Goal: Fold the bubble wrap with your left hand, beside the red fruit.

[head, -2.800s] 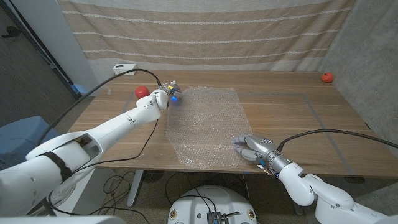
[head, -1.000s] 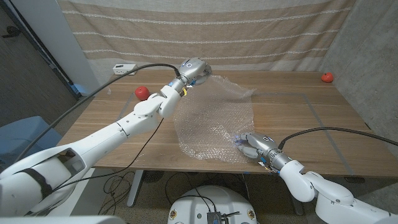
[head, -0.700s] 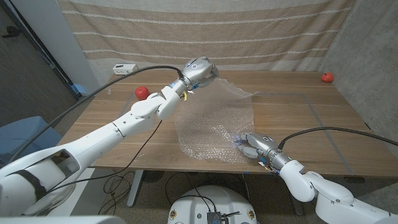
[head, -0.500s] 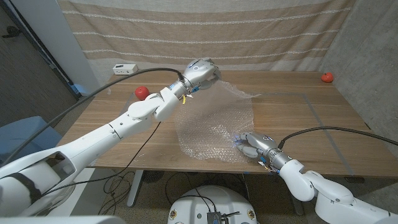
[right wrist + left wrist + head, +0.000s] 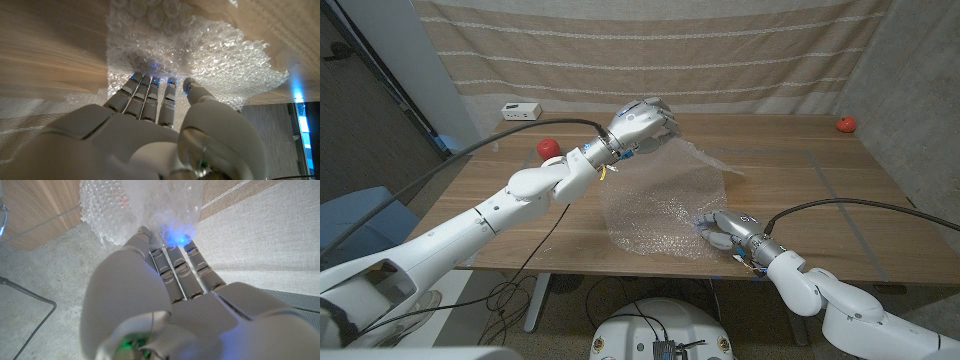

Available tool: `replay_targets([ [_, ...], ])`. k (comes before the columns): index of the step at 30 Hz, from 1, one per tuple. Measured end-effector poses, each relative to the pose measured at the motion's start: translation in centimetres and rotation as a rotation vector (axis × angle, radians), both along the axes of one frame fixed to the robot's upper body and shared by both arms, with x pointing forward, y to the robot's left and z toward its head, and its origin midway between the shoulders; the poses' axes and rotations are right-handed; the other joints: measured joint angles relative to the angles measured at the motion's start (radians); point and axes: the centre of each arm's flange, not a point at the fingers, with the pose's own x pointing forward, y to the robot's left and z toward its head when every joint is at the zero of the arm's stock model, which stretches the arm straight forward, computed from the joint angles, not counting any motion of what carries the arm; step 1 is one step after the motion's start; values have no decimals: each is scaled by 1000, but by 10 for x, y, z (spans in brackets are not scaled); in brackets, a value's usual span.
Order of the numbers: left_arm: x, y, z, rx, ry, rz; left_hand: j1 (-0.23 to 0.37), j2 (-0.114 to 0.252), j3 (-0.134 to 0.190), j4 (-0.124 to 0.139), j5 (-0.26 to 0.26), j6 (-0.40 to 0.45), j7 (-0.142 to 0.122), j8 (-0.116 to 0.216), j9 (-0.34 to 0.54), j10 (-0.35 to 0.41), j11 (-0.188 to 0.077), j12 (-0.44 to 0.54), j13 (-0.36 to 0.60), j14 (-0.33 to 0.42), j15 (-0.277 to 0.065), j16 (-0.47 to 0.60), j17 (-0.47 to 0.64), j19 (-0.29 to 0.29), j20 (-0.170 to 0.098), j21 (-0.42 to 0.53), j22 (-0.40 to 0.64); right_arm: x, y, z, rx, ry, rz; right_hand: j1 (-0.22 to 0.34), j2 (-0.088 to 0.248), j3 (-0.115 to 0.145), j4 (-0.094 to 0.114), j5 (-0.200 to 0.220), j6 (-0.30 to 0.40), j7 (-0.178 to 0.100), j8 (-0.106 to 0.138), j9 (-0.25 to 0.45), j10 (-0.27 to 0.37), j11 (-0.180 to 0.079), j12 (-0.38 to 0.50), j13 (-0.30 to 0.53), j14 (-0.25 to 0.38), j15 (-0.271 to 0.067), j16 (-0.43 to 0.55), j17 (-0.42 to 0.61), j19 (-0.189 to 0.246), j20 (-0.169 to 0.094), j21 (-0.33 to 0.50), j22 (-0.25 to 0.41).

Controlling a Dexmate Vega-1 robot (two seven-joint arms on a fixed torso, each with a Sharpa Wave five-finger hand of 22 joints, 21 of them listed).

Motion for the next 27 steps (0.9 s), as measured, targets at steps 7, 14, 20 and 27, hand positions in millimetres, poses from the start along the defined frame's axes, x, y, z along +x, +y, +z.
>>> replay_targets([
  [7, -14, 13, -7, -17, 9, -45, -7, 8, -4, 4, 4, -2, -2, 0, 13, -5, -5, -3, 0, 0, 0, -8, 0, -8, -2, 11, -2, 2, 5, 2, -12, 6, -3, 0, 0, -3, 3, 0, 0, 0, -5, 0, 0, 0, -6, 0, 0, 0, 0, 0, 0, 0, 0, 0],
  [14, -28, 31, -15, -23, 38, -56, -6, 9, -4, 4, 11, 6, -17, 5, 21, -11, -11, 0, 1, -9, 2, -26, -5, -24, 3, 15, -3, 5, 8, 4, -27, 12, -19, 0, 0, -6, 5, 0, 0, 0, -8, 0, 0, 0, -7, -1, 0, 0, 0, 0, 0, 0, 0, 0],
  [20, -41, 43, -20, -7, 60, -55, -4, 10, -9, 0, 11, 6, -16, 5, 19, -11, -11, 0, 1, -9, 2, -25, -2, -30, -2, 15, -6, 8, 10, 6, -40, 14, -39, 0, 0, -5, 5, 0, -4, -4, -11, 0, 0, 0, -8, 0, 0, 0, 0, 0, 0, 0, 0, 0],
  [27, -56, 55, -29, 40, 93, -30, 15, 4, -21, -10, 11, 14, -24, 9, 19, -11, -11, 0, 1, -9, 2, -25, 12, -32, 0, 30, -8, 10, 10, 6, -48, 22, -62, 0, 0, -10, 10, 0, -6, -6, -12, 0, 0, 0, -8, 0, 0, 0, 0, 0, 0, 0, 0, 0],
])
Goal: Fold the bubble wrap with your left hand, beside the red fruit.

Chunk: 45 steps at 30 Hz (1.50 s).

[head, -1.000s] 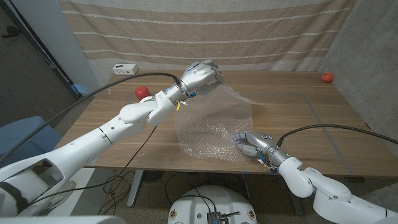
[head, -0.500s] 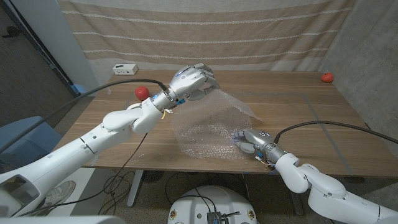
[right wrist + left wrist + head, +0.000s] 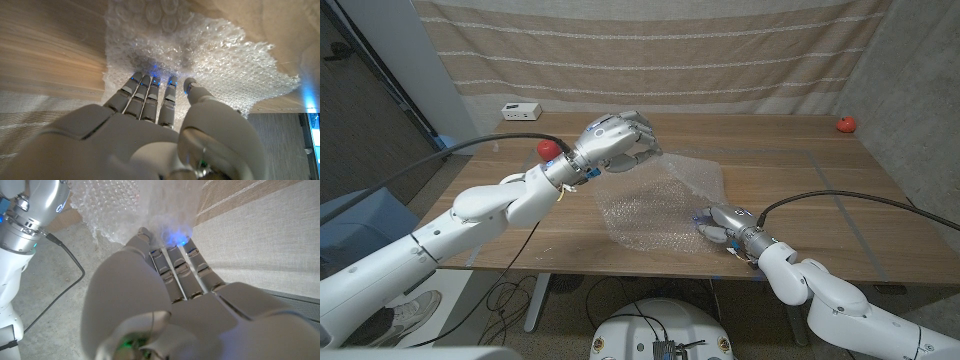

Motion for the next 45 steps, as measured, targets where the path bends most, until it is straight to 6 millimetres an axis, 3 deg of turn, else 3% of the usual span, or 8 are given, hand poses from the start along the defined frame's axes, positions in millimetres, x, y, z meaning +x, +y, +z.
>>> replay_targets([
  [12, -7, 3, -12, 101, 90, 68, 19, -12, -14, -11, -4, 19, 15, 3, -2, 14, 8, -9, 28, 8, 0, 8, 9, 0, 0, 13, -7, 3, -1, 3, 2, 1, -15, 0, 0, 0, 0, 0, 1, 1, -4, 0, 0, 0, -4, 0, 0, 0, 0, 5, 0, 0, 0, 0],
  [19, 1, 5, -15, 150, 182, 153, 34, -17, -19, -13, -8, 27, 24, 3, -5, 24, 13, -12, 28, 8, 0, 8, 9, 0, 0, 15, -9, 5, -5, 5, 4, 0, -27, 0, 0, 0, 0, 0, 1, 1, -5, 0, 0, 0, -5, -1, 0, 0, 0, 5, 0, 0, -1, 0],
  [26, -5, 1, -10, 205, 254, 221, 36, -15, -19, -13, -16, 33, 29, 2, -6, 25, 13, -15, 28, 8, 0, 8, 9, -5, 5, 22, -14, 8, -13, 7, 8, -5, -55, 0, 0, -4, 4, 0, 1, 1, -5, 0, 0, 0, -6, 0, 0, 0, 0, 5, 0, 0, -1, 1],
  [31, -3, 0, -8, 240, 316, 268, 35, -15, -41, 6, -16, 28, 33, -2, -6, 25, 13, -15, 28, 8, 0, -19, -16, -5, 5, 29, -22, 10, -17, 10, 9, -9, -65, 0, 0, -6, 2, 0, 1, 1, -5, 0, 0, 0, -6, 0, 0, 0, 0, 5, 0, 0, -1, 1],
  [32, -2, 0, -8, 245, 329, 278, 32, -18, -45, 11, -16, 25, 36, -7, -7, 26, 12, -20, 28, 8, 0, -30, -27, -5, 5, 29, -23, 10, -18, 10, 9, -9, -65, -1, -2, -12, 0, 0, 1, 1, -5, 0, 0, 0, -6, 0, 0, 0, 0, 4, 0, 0, -1, 1],
  [35, 0, -2, -7, 263, 360, 297, -20, -27, -49, 25, -16, 18, 31, -13, -11, 37, 2, -40, 85, 0, 0, -55, -54, -5, 5, 33, -28, 11, -20, 12, 12, -9, -69, -37, -48, -51, 11, -7, 0, 1, -5, 5, -2, 2, -6, 0, 0, 0, -2, -1, 4, 12, -3, 1],
  [40, 4, -3, -9, 294, 419, 325, -119, -53, -77, 58, -19, -19, 27, -36, -14, 26, 6, -78, 76, -11, 4, -95, -102, -11, 11, 36, -37, 10, -25, 15, 20, -13, -68, -183, -136, -155, 62, -23, -38, -5, -15, 7, -15, 7, -14, 0, 28, 6, -16, -17, -3, 51, -8, -1],
  [45, 9, -8, -10, 326, 471, 337, -178, -79, -97, 73, -19, -46, 28, -56, -23, -4, 26, -120, 47, -36, 11, -126, -139, -22, 14, 36, -42, 3, -28, 19, 51, -42, -49, -256, -182, -202, 88, -23, -46, -7, -15, 2, -17, 6, -15, 0, 56, 9, -17, -22, -3, 51, 1, 4],
])
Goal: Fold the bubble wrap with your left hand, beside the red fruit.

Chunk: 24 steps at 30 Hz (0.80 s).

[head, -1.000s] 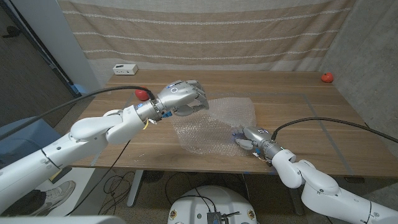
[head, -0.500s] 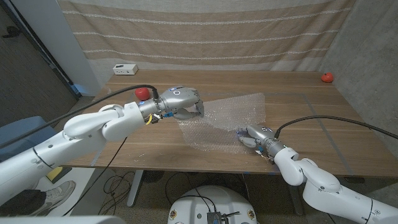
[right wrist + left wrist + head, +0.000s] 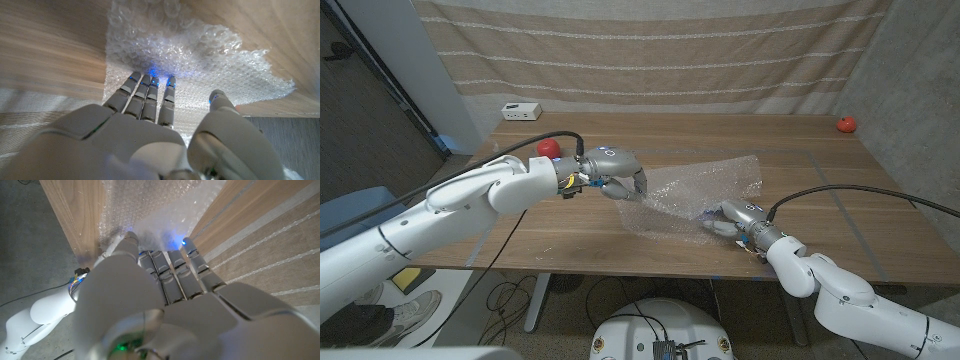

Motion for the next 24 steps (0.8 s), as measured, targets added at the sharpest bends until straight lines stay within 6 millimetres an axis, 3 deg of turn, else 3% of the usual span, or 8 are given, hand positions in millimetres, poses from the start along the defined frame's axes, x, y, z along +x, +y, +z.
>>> replay_targets([
  [3, 2, 1, -3, 16, 29, 18, -17, -7, -4, 4, 0, -9, 5, -5, 0, -12, 2, -12, -7, -6, 2, -10, -11, -1, -1, 0, 0, -4, -5, 0, -5, 0, -5, -29, -15, -18, 9, 1, -16, -10, 0, 0, 0, 0, 0, 0, 4, 4, 0, 0, -5, 6, 1, 1],
  [6, 3, 2, -6, 28, 48, 30, -35, -11, -9, 9, 0, -14, 4, -11, -4, -20, 9, -27, -15, -18, 7, -18, -23, -2, -1, 0, 0, -7, -8, 1, -9, -2, -8, -59, -33, -38, 18, 8, -45, -23, -7, 0, -13, 1, -9, 2, 6, 5, -6, 0, 46, 57, 2, 3],
  [8, 9, -5, -3, 37, 62, 24, -49, -15, -12, 12, 0, -22, 4, -15, -5, -27, 9, -38, -22, -27, 7, -28, -32, -7, 4, 0, 0, -15, -5, 6, 41, -40, 25, -67, -41, -47, 22, 11, -58, -29, -8, 0, -21, 0, -11, 2, 6, 5, -6, 0, 48, 70, 3, 7],
  [13, 13, -6, -6, 60, 92, 42, -62, -17, -20, 12, 0, -30, 5, -23, -10, -43, 10, -59, -34, -43, 11, -40, -49, -12, 9, 0, -5, -26, -9, 9, 61, -62, 37, -90, -52, -59, 27, 15, -66, -30, -8, -3, -21, 0, -11, 2, 21, -2, -6, -3, 50, 71, -3, 3],
  [18, 18, -10, -7, 77, 110, 47, -66, -21, -21, 13, 0, -30, 5, -23, -10, -43, 10, -66, -38, -46, 14, -47, -58, -14, 12, 0, -5, -38, -7, 17, 107, -127, 71, -96, -59, -66, 27, 23, -57, -21, 1, -5, -6, 7, -11, 2, 48, -12, -6, -8, 95, 65, 13, 3],
  [24, 23, -13, -8, 94, 128, 54, -78, -22, -21, 13, 0, -36, 0, -30, -10, -50, 10, -74, -44, -46, 14, -52, -66, -19, 13, 0, -5, -48, -9, 23, 129, -169, 81, -98, -61, -67, 27, 31, -57, -21, 4, -5, -6, 7, -11, 2, 48, -12, -6, -9, 92, 68, 13, 4],
])
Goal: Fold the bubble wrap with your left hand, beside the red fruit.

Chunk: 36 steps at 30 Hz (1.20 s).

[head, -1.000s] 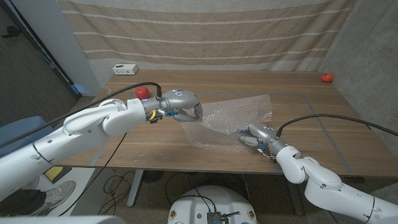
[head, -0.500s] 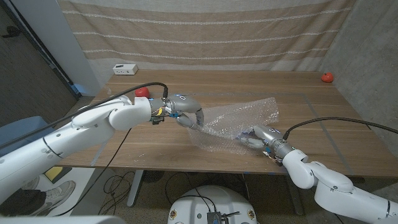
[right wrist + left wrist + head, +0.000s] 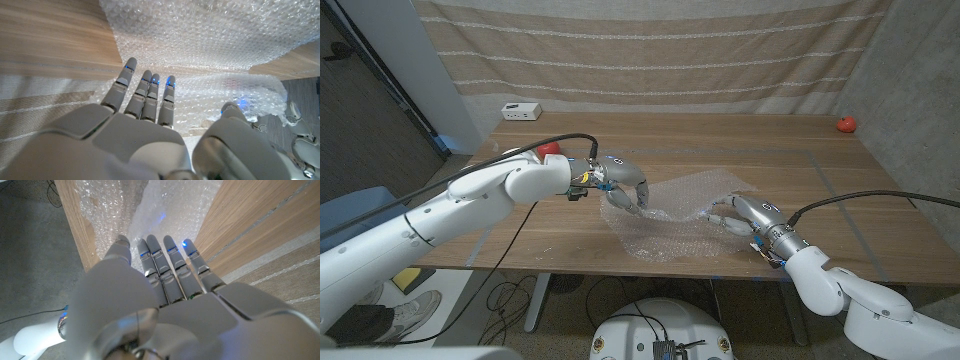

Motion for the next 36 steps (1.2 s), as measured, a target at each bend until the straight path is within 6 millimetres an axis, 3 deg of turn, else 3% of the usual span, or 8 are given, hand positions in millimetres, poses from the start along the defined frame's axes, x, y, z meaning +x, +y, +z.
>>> replay_targets([
  [15, 7, -5, -1, 32, 34, 4, -11, -3, 0, 0, 0, -11, 0, -4, -5, -5, 5, -19, -13, -13, 2, -11, -15, -5, 5, -4, 0, -15, -26, 8, 35, -71, -108, 5, 24, 4, -4, 8, 66, 23, 15, 0, 30, 2, 6, 0, 32, 0, 0, 0, 6, 4, -2, 1],
  [19, 6, -5, -2, 41, 45, 3, -22, -2, -3, 3, 0, -27, -1, -16, -5, -14, 7, -32, -18, -27, 6, -12, -19, -17, 7, -7, 0, -21, -32, 9, 51, -75, -127, 14, 32, 10, -10, 8, 81, 23, 23, 0, 41, 5, 6, 0, 47, 0, 0, -4, 10, 1, -2, 1],
  [22, 8, -6, -1, 44, 52, 3, -63, -15, -21, 13, 0, -70, 2, -37, -5, -52, 16, -60, -29, -58, 11, -26, -24, -40, 18, -22, -4, -23, -42, 10, 57, -102, -182, 13, 32, 13, -13, 8, 92, 26, 23, 0, 55, 5, 14, 0, 49, 2, 0, -3, 15, 6, -2, 1],
  [26, 9, -7, 4, 44, 67, 1, -139, -36, -57, 35, 8, -165, 0, -61, -9, -117, 42, -113, -50, -120, 19, -40, -32, -76, 40, -48, -5, -28, -55, 13, 71, -161, -259, 18, 37, 13, -13, 8, 100, 31, 23, 0, 59, 9, 15, 0, 52, 5, 0, -2, 15, 6, -2, 1],
  [31, 8, -7, 8, 16, 104, -12, -254, -51, -102, 79, 23, -335, -6, -69, -13, -269, 79, -201, -83, -268, 32, -57, -39, -145, 94, -105, -8, -31, -65, 14, 95, -199, -306, 19, 37, 13, -13, 8, 100, 31, 23, 0, 59, 9, 15, 0, 52, 5, 0, -2, 15, 6, -2, 1],
  [36, 10, -1, 15, -43, 133, -27, -311, -14, -116, 93, 27, -564, -24, -78, -17, -464, 114, -233, -114, -450, 67, -63, -47, -225, 121, -171, -6, -30, -68, 16, 126, -240, -305, 26, 45, 17, -17, 8, 100, 32, 23, 0, 59, 9, 15, 0, 51, 4, 0, -2, 16, 3, -2, 1],
])
